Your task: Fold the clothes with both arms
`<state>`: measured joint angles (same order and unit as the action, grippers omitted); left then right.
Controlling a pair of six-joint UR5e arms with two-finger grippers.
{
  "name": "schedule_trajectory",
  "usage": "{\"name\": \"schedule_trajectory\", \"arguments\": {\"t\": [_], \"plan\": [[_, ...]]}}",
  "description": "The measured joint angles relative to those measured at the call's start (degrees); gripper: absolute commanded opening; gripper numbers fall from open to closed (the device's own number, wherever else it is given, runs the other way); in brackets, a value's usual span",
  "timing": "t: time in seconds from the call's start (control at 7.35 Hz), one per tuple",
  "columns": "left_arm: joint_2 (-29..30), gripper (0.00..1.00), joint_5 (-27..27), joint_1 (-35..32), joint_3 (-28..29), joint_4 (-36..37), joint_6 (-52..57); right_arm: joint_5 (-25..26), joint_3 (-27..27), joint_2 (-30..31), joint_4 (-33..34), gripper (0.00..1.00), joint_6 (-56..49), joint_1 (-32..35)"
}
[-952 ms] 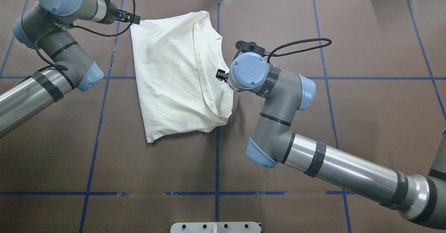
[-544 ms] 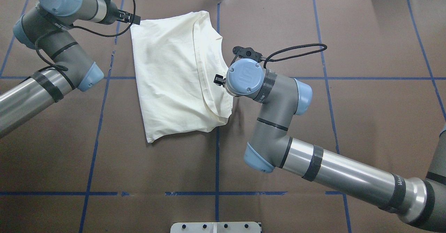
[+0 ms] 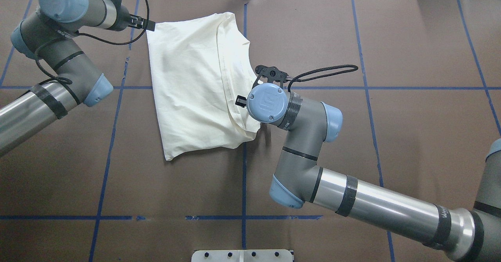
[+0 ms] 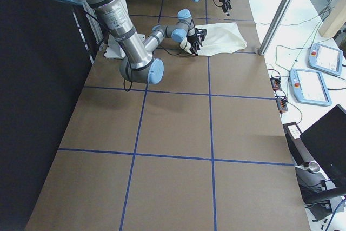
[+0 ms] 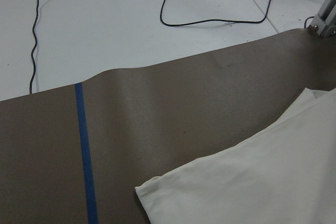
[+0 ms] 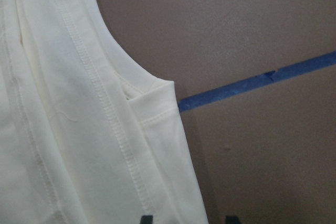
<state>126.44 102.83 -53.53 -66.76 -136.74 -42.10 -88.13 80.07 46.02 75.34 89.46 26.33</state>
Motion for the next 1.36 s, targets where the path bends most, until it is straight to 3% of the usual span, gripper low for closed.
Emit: {"name": "schedule_trajectory", "arguments": {"t": [0.27,0.41,0.54,1.36], "plan": [[-0.07,1.00,0.00,-0.01,-0.01,-0.01,0.00,0.06,-0.03,0.15,0.06,0.51,0.16,-0.47],[-0.10,1.00,0.00,-0.02,-0.03,-0.01,0.00,0.06,-0.06,0.18,0.07,0.18,0.20,-0.64],[-0.12,1.00,0.00,-0.02,-0.03,-0.01,0.00,0.06,-0.07,0.19,0.06,0.00,0.37,-0.71],[-0.07,1.00,0.00,0.03,-0.04,-0.02,-0.12,-0.42,2.29,1.25,0.27,0.00,1.10,-0.02]]}}
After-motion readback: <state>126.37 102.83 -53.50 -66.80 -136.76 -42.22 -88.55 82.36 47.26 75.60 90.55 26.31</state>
